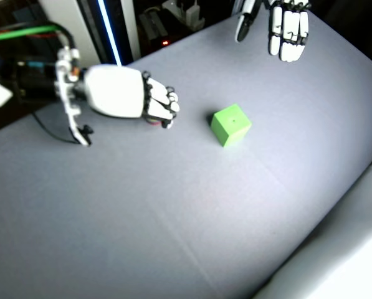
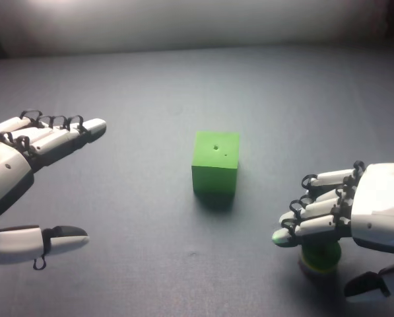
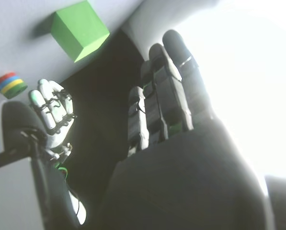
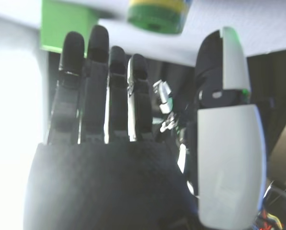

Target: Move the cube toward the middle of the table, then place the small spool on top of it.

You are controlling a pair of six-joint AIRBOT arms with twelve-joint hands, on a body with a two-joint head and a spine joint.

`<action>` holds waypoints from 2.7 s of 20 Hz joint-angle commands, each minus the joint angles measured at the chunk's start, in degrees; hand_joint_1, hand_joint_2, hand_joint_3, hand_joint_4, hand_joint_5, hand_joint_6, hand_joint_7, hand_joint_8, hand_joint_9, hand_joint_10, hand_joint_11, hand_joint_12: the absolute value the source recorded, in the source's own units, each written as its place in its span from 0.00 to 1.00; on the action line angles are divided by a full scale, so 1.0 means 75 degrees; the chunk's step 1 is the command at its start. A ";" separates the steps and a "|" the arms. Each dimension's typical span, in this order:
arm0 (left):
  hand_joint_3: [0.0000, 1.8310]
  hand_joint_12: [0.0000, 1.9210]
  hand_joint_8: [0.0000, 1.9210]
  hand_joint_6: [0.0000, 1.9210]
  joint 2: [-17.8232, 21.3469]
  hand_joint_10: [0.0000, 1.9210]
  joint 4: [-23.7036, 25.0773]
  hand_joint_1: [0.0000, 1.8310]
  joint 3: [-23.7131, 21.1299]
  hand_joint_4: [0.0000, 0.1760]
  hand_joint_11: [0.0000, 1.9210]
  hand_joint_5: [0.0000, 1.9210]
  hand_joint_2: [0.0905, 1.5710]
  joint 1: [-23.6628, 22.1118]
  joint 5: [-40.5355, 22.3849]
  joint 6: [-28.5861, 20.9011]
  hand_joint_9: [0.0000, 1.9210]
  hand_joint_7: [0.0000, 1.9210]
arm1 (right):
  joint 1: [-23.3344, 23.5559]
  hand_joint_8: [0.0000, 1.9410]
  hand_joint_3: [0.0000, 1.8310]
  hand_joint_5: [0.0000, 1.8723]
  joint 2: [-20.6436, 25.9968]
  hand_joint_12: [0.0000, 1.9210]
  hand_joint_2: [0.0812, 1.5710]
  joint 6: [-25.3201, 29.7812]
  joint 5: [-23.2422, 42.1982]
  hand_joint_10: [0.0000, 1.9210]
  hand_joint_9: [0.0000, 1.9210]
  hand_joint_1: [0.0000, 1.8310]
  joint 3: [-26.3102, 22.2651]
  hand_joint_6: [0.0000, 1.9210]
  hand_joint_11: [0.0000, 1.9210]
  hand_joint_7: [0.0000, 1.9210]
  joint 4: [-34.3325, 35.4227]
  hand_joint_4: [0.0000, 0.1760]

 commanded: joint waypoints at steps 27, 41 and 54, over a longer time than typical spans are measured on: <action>0.00 0.45 0.00 0.00 -0.0013 0.00 -0.0022 0.42 -0.0062 0.40 0.08 0.13 0.59 0.0196 -0.1100 -0.0199 0.23 0.18 | 0.1291 0.54 0.00 0.58 -0.0453 0.72 0.67 0.0032 0.0812 0.47 0.53 0.70 0.0953 0.33 0.43 0.56 0.0959 0.00; 0.00 0.46 0.00 0.00 -0.0121 0.00 0.0026 0.45 0.0054 0.47 0.08 0.14 0.58 0.0158 -0.0977 -0.0316 0.25 0.20 | 0.2765 0.29 0.00 0.56 -0.1848 0.64 0.65 0.0032 0.0449 0.15 0.60 0.68 0.2105 0.46 0.30 0.64 0.1103 0.06; 0.00 0.47 0.00 0.00 -0.0256 0.00 0.0156 0.45 0.0186 0.39 0.08 0.16 0.58 0.0041 -0.0848 -0.0477 0.25 0.20 | 0.3294 0.30 0.00 0.63 -0.2873 0.66 0.64 0.0026 -0.0732 0.56 0.51 0.76 0.2856 0.30 0.35 0.63 0.0507 0.00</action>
